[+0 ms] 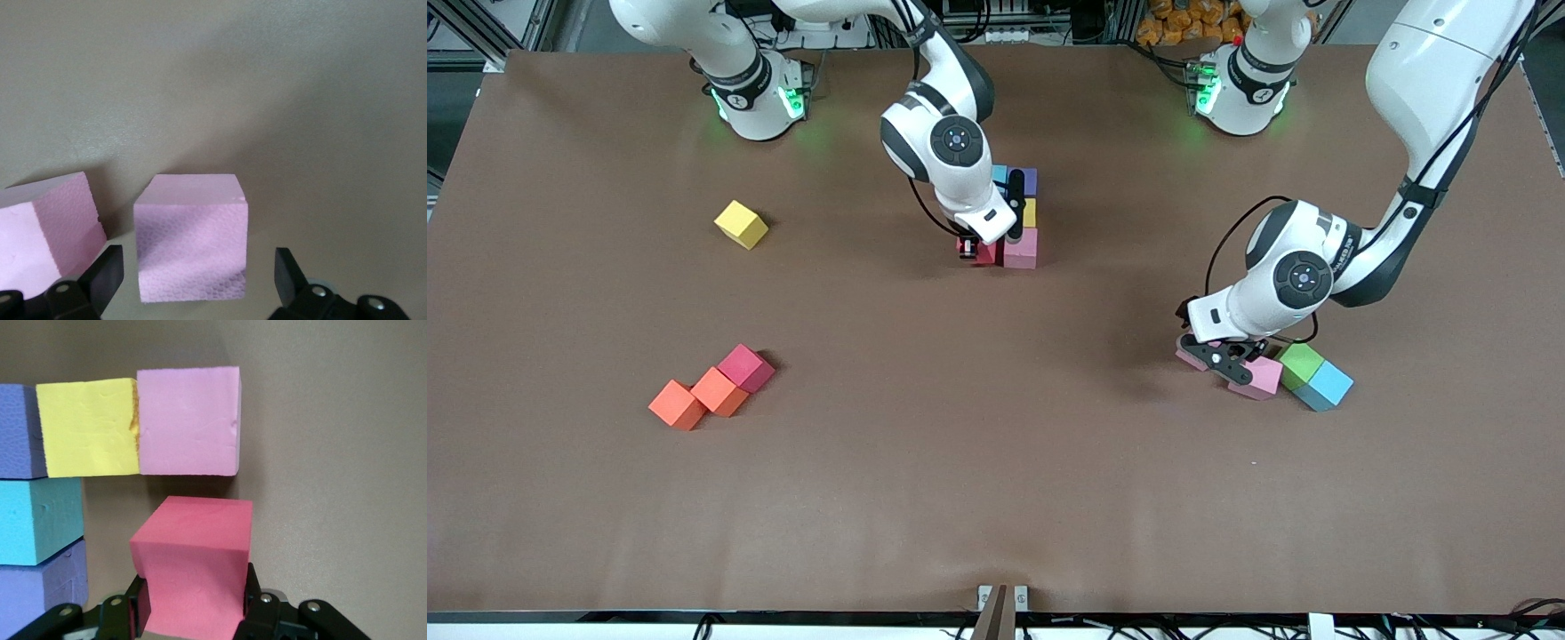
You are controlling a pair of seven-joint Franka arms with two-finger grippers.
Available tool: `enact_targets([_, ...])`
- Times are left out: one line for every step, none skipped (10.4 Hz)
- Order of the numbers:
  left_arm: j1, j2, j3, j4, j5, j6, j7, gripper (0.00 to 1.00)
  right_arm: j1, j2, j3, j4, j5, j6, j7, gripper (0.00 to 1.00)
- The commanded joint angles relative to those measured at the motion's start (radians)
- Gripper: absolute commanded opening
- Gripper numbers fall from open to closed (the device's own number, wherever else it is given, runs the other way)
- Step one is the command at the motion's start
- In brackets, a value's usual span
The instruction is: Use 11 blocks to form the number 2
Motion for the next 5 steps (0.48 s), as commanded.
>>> enact_targets([-0.013, 0.027, 0.007, 0.012, 0.024, 0.007, -0.017, 1.00, 0.016, 0.027, -0.009, 0.027, -0.017, -0.013, 0.077, 0.00])
enact_targets([-0.019, 0.028, 0.020, 0.012, 0.024, 0.012, -0.017, 1.00, 0.016, 0.037, -0.009, 0.054, -0.019, -0.059, 0.095, 0.00])
enact_targets([-0.027, 0.027, 0.031, 0.014, 0.024, 0.013, -0.017, 1.00, 0.023, 0.050, -0.010, 0.092, -0.020, -0.122, 0.127, 0.00])
enact_targets([-0.027, 0.022, 0.042, 0.012, 0.024, 0.012, -0.017, 1.00, 0.031, 0.063, -0.012, 0.117, -0.023, -0.148, 0.145, 0.00])
enact_targets([-0.038, 0.022, 0.051, 0.014, 0.024, 0.012, -0.017, 1.00, 0.037, 0.069, -0.012, 0.120, -0.046, -0.148, 0.152, 0.00])
